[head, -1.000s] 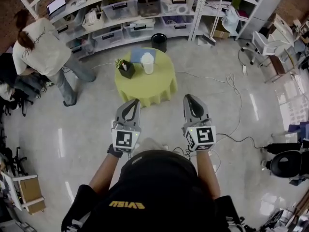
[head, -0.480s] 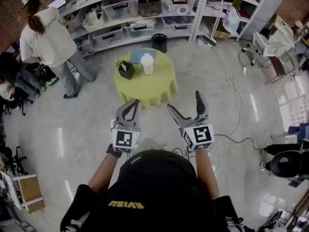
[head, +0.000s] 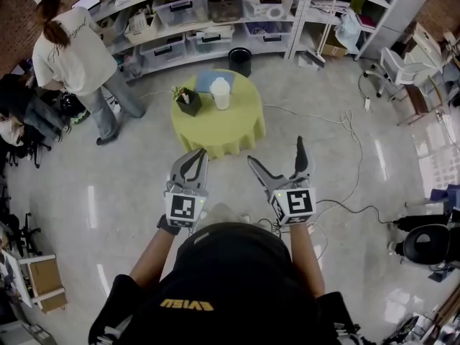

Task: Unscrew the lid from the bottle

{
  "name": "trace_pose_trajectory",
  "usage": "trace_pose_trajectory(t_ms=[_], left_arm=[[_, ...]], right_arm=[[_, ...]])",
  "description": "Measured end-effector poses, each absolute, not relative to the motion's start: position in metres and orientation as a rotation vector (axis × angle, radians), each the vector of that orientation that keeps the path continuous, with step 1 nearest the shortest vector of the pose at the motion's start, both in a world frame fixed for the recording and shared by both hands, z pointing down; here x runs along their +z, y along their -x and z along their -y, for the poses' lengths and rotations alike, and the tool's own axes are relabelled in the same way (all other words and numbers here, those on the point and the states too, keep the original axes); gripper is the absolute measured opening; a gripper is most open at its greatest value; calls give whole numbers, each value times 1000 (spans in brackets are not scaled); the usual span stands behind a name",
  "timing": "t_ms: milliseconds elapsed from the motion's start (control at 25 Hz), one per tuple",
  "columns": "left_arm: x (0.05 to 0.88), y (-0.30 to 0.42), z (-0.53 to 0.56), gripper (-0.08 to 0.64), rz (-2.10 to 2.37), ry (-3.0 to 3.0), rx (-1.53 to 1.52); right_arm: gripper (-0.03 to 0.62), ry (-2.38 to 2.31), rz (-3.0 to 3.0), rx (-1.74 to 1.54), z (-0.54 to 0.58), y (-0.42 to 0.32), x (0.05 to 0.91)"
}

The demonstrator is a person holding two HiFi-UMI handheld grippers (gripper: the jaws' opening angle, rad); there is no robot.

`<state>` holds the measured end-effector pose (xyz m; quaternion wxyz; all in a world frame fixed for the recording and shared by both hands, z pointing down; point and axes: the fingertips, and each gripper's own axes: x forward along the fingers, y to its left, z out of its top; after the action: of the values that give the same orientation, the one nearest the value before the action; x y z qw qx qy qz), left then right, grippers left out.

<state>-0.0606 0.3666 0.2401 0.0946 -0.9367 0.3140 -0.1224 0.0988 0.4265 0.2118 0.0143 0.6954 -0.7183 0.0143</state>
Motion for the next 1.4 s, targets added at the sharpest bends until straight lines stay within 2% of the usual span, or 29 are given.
trace_pose_trajectory(t_ms=[560,920,1400], left_arm=[[267,82,-355,20,-1054,2794,-496],[293,66,-270,21,-1100,2864,-492],[313,55,-105,23,-1083,2916,-517]], right_arm=[[569,-1998,2306,222,-395,-85,256],[569,-1907,2248,277,-319,-96,284],[569,-1782,2171,360,-160,-98,322]])
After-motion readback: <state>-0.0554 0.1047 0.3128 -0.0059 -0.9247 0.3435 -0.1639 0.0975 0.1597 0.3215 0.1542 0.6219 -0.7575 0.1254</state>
